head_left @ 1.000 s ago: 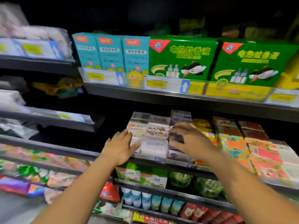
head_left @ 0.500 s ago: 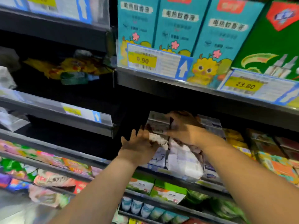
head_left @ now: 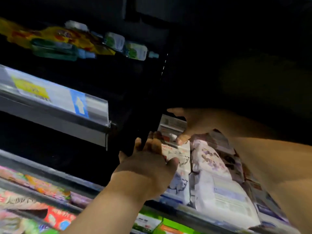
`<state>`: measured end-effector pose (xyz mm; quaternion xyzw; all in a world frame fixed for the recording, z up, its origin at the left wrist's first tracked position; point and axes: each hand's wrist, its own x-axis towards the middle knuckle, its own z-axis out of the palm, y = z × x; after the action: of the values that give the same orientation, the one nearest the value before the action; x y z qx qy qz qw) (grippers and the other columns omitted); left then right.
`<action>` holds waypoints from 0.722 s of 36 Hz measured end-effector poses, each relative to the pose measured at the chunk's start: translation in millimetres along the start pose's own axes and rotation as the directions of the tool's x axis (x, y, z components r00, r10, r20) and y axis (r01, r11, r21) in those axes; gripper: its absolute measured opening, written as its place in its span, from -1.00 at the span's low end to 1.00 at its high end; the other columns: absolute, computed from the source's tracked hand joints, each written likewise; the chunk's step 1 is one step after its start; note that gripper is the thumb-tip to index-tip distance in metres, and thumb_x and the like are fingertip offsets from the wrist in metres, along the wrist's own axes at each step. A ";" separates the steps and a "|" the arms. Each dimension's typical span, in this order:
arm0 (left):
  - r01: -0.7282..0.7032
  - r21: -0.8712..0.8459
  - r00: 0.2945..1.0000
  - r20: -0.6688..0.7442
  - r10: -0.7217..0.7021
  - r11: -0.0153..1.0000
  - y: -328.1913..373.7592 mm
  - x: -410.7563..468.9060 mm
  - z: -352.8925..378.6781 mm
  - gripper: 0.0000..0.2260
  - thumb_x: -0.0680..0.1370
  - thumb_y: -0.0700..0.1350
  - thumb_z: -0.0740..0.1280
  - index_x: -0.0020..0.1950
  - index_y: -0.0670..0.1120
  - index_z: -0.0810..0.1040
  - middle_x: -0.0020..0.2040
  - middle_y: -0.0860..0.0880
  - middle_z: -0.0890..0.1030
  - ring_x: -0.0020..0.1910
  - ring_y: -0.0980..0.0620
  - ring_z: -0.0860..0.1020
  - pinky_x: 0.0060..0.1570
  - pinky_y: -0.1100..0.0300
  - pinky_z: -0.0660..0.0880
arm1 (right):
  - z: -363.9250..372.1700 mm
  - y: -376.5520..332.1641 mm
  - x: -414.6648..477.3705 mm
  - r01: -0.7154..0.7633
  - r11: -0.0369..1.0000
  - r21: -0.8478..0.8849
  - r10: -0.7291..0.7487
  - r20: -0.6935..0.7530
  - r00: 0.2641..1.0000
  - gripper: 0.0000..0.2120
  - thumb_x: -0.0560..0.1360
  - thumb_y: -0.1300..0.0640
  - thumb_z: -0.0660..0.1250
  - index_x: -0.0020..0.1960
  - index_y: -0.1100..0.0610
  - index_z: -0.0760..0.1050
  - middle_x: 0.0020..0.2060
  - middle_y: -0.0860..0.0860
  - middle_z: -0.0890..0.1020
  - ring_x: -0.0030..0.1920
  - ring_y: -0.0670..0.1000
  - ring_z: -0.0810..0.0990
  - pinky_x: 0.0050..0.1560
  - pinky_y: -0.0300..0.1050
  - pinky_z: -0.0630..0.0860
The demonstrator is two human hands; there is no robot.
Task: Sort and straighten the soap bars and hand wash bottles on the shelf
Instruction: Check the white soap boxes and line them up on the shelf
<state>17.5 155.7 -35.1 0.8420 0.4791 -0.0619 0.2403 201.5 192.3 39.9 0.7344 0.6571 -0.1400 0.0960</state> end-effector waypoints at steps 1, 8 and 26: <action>0.001 0.002 1.000 -0.001 -0.001 1.000 0.8 -1.3 -0.9 -0.32 0.61 0.36 -0.10 0.62 0.03 -0.08 0.63 0.12 -0.06 0.61 -0.02 -0.16 0.50 -0.29 -0.02 | 1.9 0.7 2.9 -0.011 1.000 -0.003 0.011 0.024 1.000 0.17 0.24 -0.11 0.63 0.63 -0.09 -0.02 0.59 -0.02 0.21 0.55 0.11 0.22 0.52 0.13 0.22; -0.011 -0.048 0.999 -0.041 0.009 0.999 0.7 -4.6 -3.0 -0.31 0.61 0.35 -0.08 0.60 0.07 -0.26 0.63 0.12 -0.17 0.61 -0.03 -0.19 0.51 -0.27 0.01 | 0.4 2.3 17.2 -0.087 0.994 -0.067 0.091 0.057 0.994 0.37 0.07 -0.23 0.67 0.64 0.00 -0.06 0.54 0.07 0.29 0.43 0.15 0.37 0.42 0.08 0.38; -0.043 -0.014 0.999 -0.006 0.043 0.999 -0.2 -2.7 -0.9 -0.40 0.64 0.26 -0.06 0.61 0.12 -0.19 0.59 0.18 -0.35 0.60 -0.03 -0.25 0.50 -0.27 0.05 | 7.6 5.2 -0.9 0.019 0.993 0.117 0.016 -0.290 0.957 -0.39 0.29 0.09 0.65 0.23 0.02 0.44 0.02 0.00 0.61 -0.01 0.01 0.61 0.01 -0.02 0.62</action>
<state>15.7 154.1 -33.5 0.8505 0.4620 -0.0508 0.2461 205.9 188.3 32.8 0.7508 0.6553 -0.0695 -0.0456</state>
